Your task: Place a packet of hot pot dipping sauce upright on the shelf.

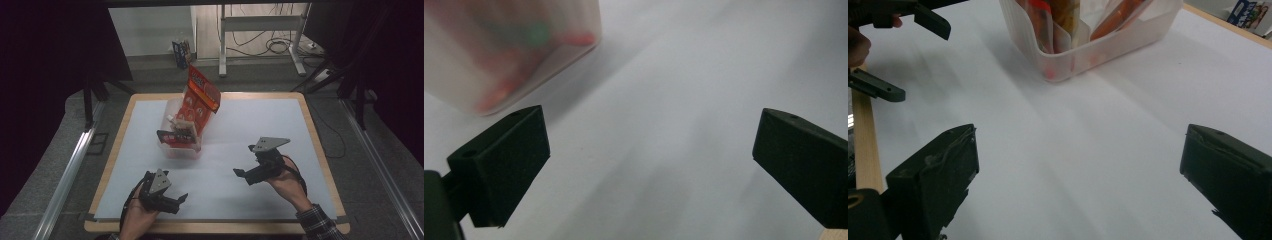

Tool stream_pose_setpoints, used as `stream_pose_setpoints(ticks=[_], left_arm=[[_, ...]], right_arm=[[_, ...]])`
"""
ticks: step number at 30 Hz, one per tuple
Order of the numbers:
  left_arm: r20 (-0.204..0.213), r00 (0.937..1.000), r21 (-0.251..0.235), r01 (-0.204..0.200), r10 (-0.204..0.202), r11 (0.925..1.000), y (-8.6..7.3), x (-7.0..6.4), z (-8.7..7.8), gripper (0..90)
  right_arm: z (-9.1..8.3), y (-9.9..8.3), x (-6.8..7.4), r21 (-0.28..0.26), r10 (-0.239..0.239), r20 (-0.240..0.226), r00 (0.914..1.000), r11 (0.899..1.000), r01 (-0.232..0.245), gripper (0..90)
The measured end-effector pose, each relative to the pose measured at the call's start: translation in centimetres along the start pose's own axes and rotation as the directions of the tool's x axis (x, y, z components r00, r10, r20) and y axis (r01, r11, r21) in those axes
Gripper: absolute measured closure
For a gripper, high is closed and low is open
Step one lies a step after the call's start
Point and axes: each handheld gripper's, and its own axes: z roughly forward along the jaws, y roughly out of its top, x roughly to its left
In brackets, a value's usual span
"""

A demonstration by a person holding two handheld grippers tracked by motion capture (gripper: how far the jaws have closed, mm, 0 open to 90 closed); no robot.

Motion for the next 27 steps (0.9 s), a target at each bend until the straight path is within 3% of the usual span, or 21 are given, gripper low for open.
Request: stream_pose_setpoints(ticks=[27], left_arm=[[-0.017, 0.9993, -0.019, 0.032, -0.033, 0.9993, -0.5, 0.7, -0.8, 1.7]], right_arm=[[-2.1, -3.4, -0.3, -0.010, 0.036, 0.052, 0.9980, 0.999, -0.036, 1.5]])
